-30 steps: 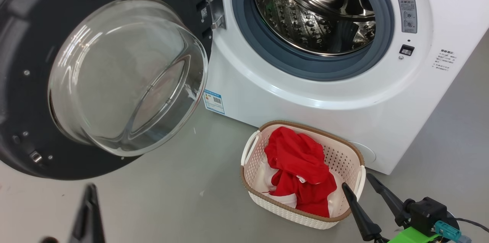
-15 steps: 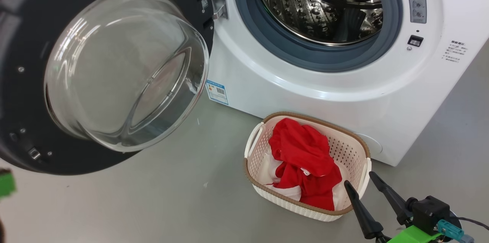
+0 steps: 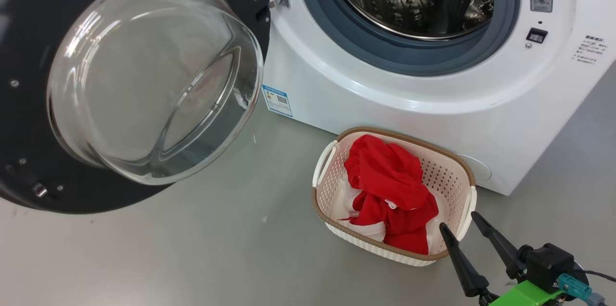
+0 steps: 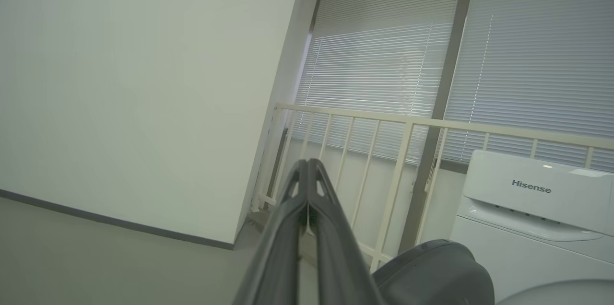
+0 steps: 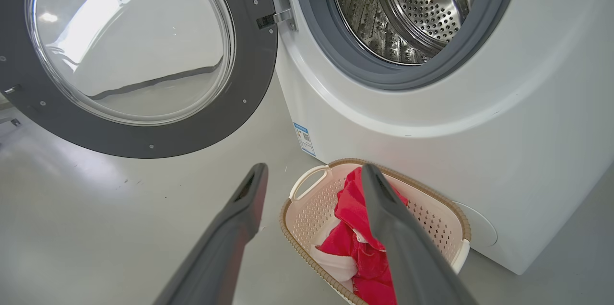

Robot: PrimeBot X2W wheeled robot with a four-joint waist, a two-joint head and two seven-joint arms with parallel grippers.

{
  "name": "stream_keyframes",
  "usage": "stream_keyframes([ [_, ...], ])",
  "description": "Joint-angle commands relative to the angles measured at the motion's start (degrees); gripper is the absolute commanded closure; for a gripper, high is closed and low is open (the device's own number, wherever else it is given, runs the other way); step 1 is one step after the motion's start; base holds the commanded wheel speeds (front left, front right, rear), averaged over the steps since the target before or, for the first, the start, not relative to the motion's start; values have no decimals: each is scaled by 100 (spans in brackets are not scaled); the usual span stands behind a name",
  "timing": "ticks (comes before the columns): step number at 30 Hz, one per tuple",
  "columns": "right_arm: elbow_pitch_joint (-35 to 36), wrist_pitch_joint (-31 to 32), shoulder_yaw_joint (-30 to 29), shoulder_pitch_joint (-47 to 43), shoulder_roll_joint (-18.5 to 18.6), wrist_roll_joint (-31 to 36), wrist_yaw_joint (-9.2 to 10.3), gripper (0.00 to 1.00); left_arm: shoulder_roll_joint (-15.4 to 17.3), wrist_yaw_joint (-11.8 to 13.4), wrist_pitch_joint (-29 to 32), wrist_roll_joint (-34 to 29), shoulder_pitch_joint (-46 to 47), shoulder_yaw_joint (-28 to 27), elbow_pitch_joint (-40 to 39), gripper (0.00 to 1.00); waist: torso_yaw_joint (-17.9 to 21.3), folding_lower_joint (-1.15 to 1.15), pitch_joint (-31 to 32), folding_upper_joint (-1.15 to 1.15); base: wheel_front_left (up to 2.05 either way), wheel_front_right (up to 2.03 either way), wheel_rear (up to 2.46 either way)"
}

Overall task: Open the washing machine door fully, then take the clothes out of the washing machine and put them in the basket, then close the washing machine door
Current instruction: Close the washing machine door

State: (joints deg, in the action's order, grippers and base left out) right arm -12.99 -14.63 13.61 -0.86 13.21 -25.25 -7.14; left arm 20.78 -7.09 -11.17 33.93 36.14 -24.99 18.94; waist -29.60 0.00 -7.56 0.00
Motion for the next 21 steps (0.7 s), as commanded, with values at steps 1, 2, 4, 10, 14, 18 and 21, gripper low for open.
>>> stream_keyframes([
  [1, 157, -37, 70, 172, 105, -16, -35, 0, 497, -33, 185, 228, 354, -200, 222, 100, -10, 0, -49, 0, 0, 0, 0],
  [2, 163, -37, 59, 166, 114, -14, -35, 0, 594, -34, 343, 369, 486, -202, 482, 100, -11, 0, -63, 0, 0, 0, 0],
  [4, 176, -37, 35, 158, 134, -10, -35, 0, 755, -36, 617, 642, 739, -203, 937, 100, -19, 0, -107, 0, 0, 0, 0],
  [10, 215, -37, -13, 139, 175, 8, -35, 0, 1120, -38, 1494, 1209, 1314, -143, 2103, 100, -27, 0, -222, 0, 0, 0, 0],
  [14, 237, -37, -21, 158, 216, 15, -35, 0, 1273, -38, 2108, 1523, 1584, -131, 2679, 100, -24, 0, -327, 0, 0, 0, 0],
  [18, 253, -37, -15, 183, 284, 13, -35, 0, 1421, -37, 2946, 1695, 1758, -6, 3231, 100, -13, 0, -444, 0, 0, 0, 0],
  [21, 262, -37, -12, 189, 317, 17, -35, 0, 1408, -37, 3396, 1831, 1840, 41, 3416, 100, -12, 0, -500, 0, 0, 0, 0],
])
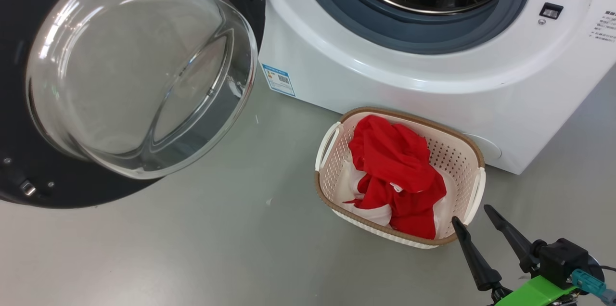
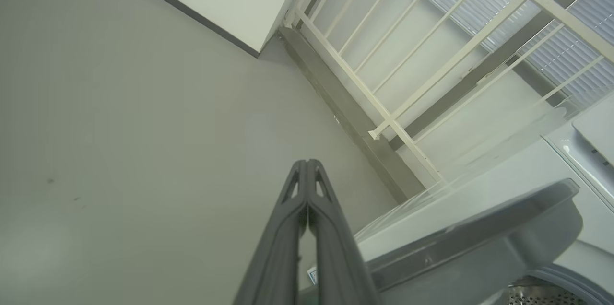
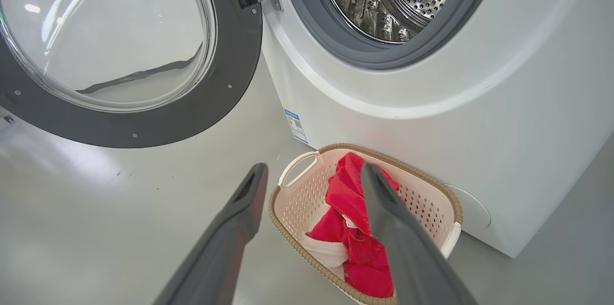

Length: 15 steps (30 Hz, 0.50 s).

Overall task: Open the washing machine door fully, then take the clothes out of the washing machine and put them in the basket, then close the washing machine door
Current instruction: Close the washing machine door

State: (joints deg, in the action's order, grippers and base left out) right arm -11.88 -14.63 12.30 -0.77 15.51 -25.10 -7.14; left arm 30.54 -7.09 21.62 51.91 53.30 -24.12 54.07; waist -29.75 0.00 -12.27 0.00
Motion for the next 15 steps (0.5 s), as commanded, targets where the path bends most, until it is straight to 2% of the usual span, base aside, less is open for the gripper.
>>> stream_keyframes([
  [1, 156, -37, 123, 182, 95, 3, -35, 0, 432, -37, 281, 56, 137, -11, -48, 100, 6, 0, -48, 0, 0, 0, 0],
  [6, 168, -37, 148, 207, 121, 2, -35, 0, 411, -37, 877, 187, 150, 75, 65, 100, 41, 0, -95, 0, 0, 0, 0],
  [15, 171, -37, 122, 228, 144, -12, -35, 0, 392, -38, 1600, 427, 10, 171, -25, 100, 146, 0, -67, 0, 0, 0, 0],
])
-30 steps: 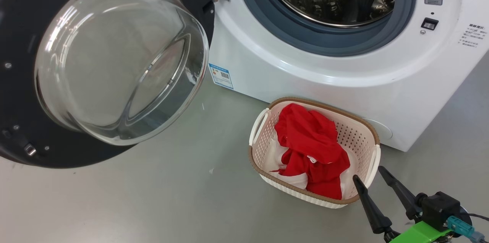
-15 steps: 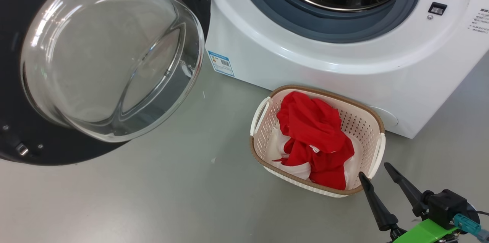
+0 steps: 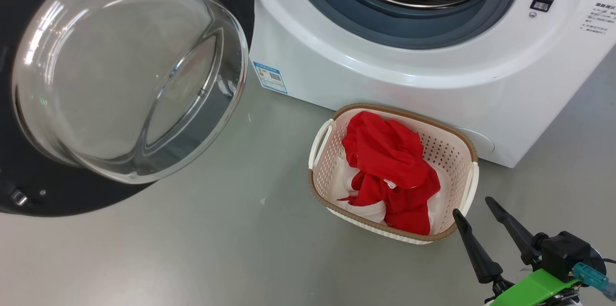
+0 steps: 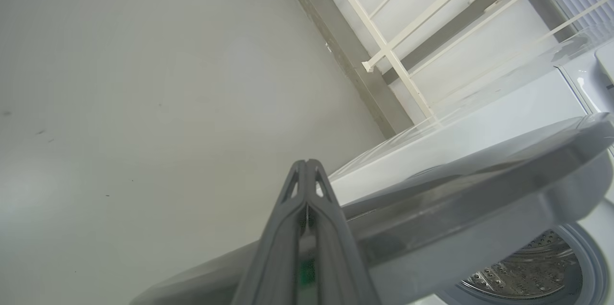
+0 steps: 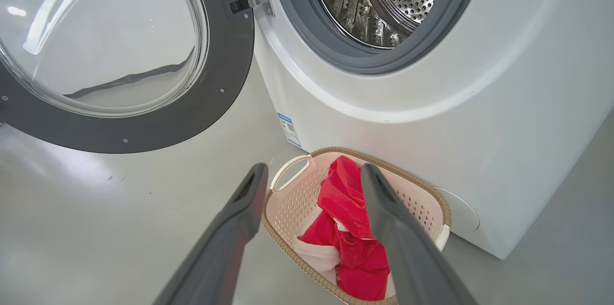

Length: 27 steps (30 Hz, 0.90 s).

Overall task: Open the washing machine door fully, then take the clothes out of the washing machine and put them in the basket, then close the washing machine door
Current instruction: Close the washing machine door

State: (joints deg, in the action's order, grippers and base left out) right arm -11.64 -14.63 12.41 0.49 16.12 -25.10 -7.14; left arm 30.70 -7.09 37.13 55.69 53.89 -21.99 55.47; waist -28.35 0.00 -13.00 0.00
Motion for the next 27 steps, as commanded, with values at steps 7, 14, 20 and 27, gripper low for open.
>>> stream_keyframes([
  [7, 129, -37, 81, 68, 21, -3, -35, 0, 350, -39, 515, 268, -355, 91, -574, 100, 38, 0, 126, 0, 0, 0, 0],
  [14, 117, -37, 48, 26, -33, 2, -35, 0, 325, -39, 847, 513, -725, 194, -1163, 100, 45, 0, 249, 0, 0, 0, 0],
  [20, 100, -37, 56, -30, -93, 7, -35, 0, 344, -39, 1200, 750, -1078, 260, -1690, 100, 84, 0, 408, 0, 0, 0, 0],
  [27, 95, -37, 22, -91, -150, 13, -35, 0, 369, -39, 1540, 1039, -1468, 380, -2446, 100, 144, 0, 553, 0, 0, 0, 0],
])
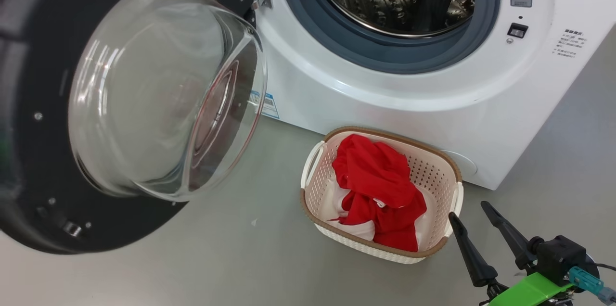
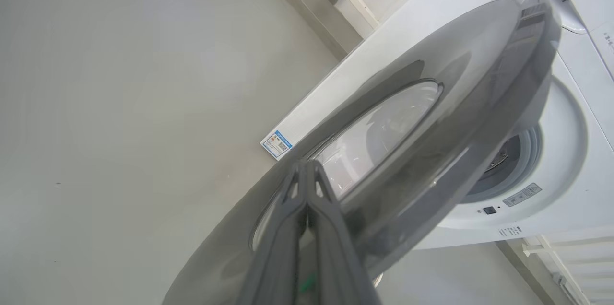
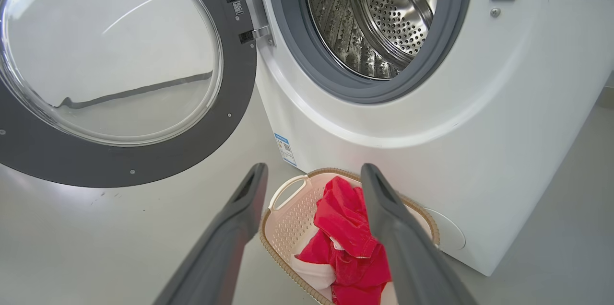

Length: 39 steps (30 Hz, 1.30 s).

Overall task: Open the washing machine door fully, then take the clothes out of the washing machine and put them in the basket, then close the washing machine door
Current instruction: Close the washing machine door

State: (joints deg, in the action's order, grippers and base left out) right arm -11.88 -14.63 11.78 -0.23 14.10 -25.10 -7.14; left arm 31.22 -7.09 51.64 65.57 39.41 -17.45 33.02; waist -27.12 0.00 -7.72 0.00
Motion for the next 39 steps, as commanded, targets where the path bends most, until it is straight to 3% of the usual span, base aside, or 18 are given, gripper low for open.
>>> stream_keyframes([
  [1, 121, -37, 77, -26, 44, 14, -35, 0, 327, -39, 130, 89, -84, -53, -308, 100, 33, 0, 40, 0, 0, 0, 0],
  [25, 169, -37, -29, -52, 9, 21, -35, 0, 327, -39, 578, 1266, -890, 702, -2351, 100, 459, 0, 84, 0, 0, 0, 0],
  [33, 170, -37, -59, -28, -43, 27, -35, 0, 217, -39, 410, 1412, -837, 1238, -2868, 100, 648, 0, 72, 0, 0, 0, 0],
  [39, 185, -37, -75, 15, -65, 22, -35, 0, 26, -39, -48, 1326, -663, 1681, -3096, 100, 832, 0, 39, 0, 0, 0, 0],
])
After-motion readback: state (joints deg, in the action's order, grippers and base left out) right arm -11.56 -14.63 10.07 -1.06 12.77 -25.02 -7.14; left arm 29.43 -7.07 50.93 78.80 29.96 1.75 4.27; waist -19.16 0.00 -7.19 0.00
